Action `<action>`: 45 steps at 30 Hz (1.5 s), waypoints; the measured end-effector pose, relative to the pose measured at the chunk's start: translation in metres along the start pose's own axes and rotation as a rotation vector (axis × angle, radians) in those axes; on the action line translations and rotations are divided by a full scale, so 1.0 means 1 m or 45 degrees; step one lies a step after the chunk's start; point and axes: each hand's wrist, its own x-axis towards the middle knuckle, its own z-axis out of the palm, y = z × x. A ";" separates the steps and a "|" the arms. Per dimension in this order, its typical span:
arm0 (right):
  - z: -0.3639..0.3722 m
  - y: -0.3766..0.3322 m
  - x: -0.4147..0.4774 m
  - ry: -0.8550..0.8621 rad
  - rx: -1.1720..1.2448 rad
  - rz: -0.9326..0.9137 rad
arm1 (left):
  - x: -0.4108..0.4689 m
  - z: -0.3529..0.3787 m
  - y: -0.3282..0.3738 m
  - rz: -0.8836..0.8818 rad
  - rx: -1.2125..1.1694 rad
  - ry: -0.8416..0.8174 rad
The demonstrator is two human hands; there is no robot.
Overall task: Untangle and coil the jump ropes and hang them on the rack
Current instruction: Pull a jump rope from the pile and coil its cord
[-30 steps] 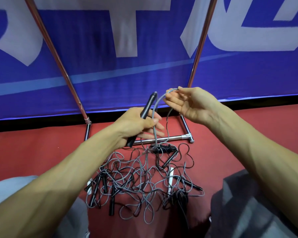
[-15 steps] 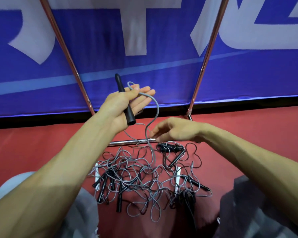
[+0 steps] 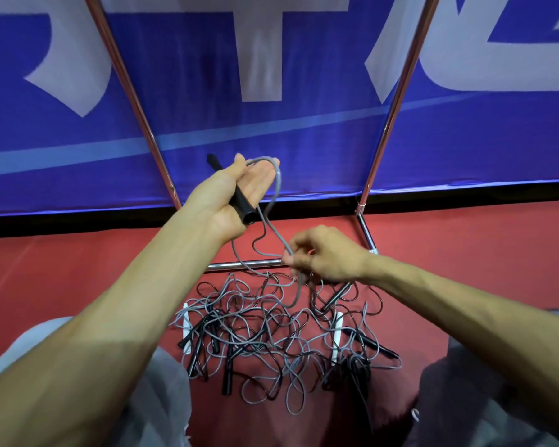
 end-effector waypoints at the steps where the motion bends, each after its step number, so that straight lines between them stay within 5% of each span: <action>1: -0.005 -0.005 -0.001 0.038 0.177 0.022 | 0.002 -0.002 -0.001 0.003 0.045 0.025; 10: -0.058 -0.026 -0.008 0.435 1.024 0.092 | 0.012 -0.012 -0.009 0.015 0.508 0.213; 18: -0.075 -0.024 -0.013 0.561 1.658 0.155 | -0.011 0.000 -0.038 0.067 1.292 -0.174; 23: -0.077 -0.019 -0.012 0.651 1.747 0.193 | -0.013 -0.002 -0.045 0.066 1.365 -0.309; 28: -0.068 -0.015 -0.006 0.603 1.426 0.212 | -0.013 0.001 -0.046 0.255 1.302 -0.190; 38: -0.007 -0.003 0.000 -0.123 0.245 0.257 | -0.019 0.012 -0.032 0.509 0.820 -0.145; 45: 0.018 0.001 0.002 -0.094 0.317 0.169 | -0.025 0.015 -0.023 0.446 0.619 -0.199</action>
